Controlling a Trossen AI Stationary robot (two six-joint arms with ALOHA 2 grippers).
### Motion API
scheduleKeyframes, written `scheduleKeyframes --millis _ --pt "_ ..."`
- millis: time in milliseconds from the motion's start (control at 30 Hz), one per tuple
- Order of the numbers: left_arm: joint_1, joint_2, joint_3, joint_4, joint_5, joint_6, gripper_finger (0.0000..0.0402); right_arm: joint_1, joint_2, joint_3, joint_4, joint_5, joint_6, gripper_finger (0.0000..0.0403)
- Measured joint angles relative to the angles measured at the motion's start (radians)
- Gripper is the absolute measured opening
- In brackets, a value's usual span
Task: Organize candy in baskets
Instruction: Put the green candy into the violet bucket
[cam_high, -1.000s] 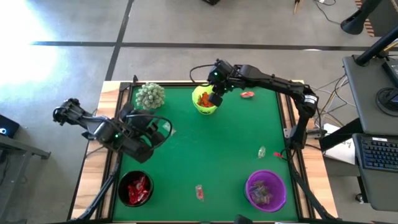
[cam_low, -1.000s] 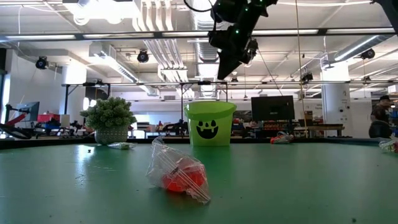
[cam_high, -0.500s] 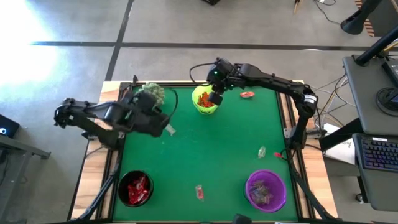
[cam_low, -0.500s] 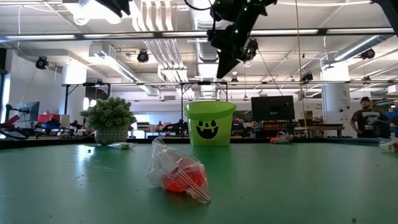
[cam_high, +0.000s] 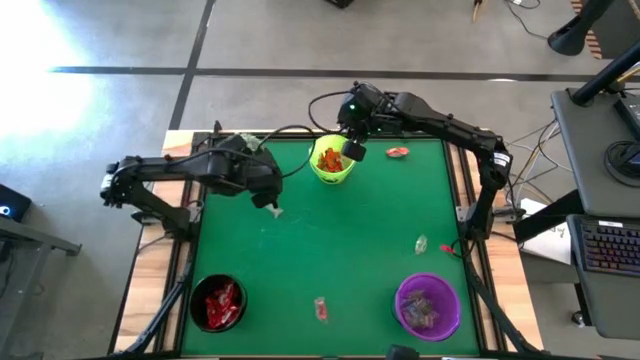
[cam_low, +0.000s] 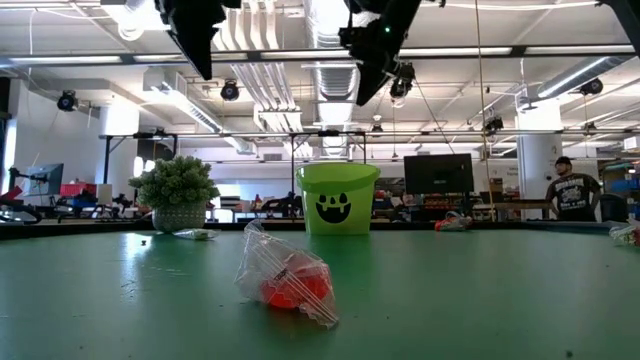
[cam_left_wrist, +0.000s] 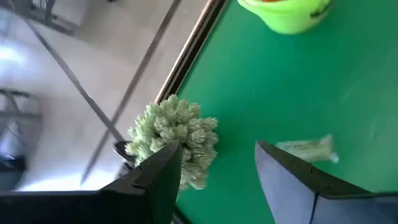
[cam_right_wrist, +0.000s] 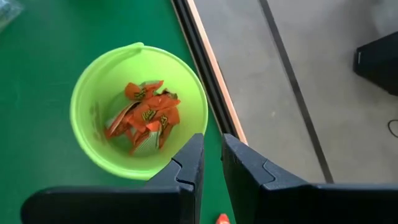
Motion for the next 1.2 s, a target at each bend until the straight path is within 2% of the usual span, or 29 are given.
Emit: scheduleKeyframes --millis 300,467,600,733,867,967,1200 --pt "0.104 0.053 -0.026 0.04 0.022 0.091 0.0184 0.0 -0.001 0.133 -0.13 0.0 -0.009 0.005" --pt "0.197 0.055 -0.13 0.143 0.212 0.247 0.0184 0.0 -0.002 0.155 -0.183 0.0 -0.011 0.005" --pt "0.254 0.054 -0.221 0.238 0.326 0.362 0.0184 0.0 -0.002 0.15 -0.206 0.0 -0.011 0.005" --pt "0.287 0.054 -0.311 0.356 0.471 0.528 0.0184 0.0 -0.002 0.141 -0.219 0.0 -0.01 0.005" --pt "0.304 0.054 -0.388 0.441 0.569 0.68 0.0184 0.0 -0.002 0.141 -0.229 0.0 0.003 0.005" --pt "0.303 0.054 -0.429 0.485 0.596 0.745 0.0184 0.0 -0.002 0.141 -0.233 0.0 0.003 0.005" --pt "0.304 0.061 -0.485 0.562 0.629 0.791 0.0185 0.0 -0.002 0.141 -0.235 0.0 0.039 0.005"
